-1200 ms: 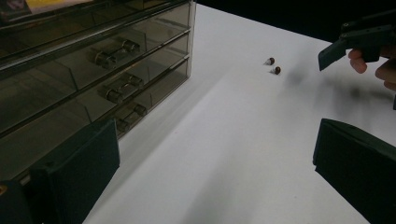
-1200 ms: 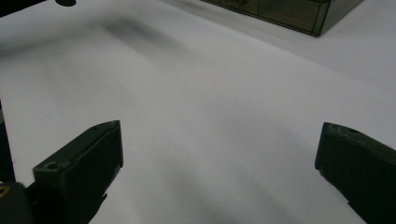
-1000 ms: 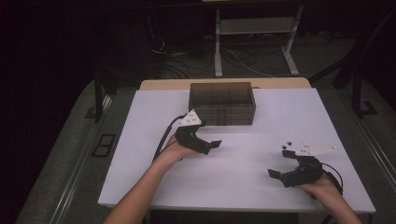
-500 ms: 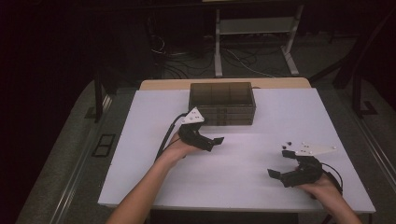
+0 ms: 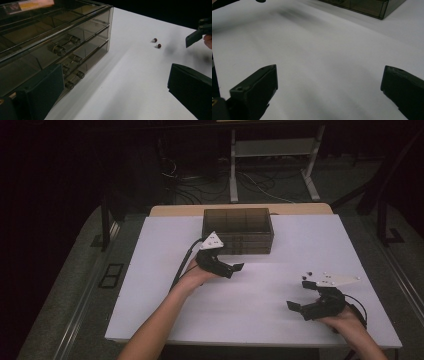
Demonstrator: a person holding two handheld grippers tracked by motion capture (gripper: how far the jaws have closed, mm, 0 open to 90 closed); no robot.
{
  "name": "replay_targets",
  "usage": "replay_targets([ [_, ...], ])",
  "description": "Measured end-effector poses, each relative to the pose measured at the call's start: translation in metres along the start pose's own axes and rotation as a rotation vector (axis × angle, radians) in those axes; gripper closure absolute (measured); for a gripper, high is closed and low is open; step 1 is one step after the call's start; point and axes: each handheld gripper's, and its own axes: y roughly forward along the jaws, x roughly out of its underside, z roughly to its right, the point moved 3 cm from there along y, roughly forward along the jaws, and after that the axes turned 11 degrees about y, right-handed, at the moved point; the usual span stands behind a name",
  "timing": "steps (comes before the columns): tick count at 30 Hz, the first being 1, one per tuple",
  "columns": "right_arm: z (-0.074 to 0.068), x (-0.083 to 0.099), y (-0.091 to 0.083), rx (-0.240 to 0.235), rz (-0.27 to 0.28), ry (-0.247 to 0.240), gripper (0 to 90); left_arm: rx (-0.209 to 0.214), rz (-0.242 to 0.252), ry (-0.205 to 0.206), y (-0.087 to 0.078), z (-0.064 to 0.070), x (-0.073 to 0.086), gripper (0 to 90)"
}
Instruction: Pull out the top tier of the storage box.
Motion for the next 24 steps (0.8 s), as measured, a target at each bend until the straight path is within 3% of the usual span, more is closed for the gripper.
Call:
replay_targets([
  [13,0.000,0.000,-0.001,0.000,0.005,0.001,0.5,-0.017,0.011,0.009,0.013,-0.003,-0.004,0.0],
  [24,0.000,0.001,0.001,-0.004,0.004,0.008,0.5,-0.031,0.015,0.005,0.014,-0.005,-0.003,0.0],
])
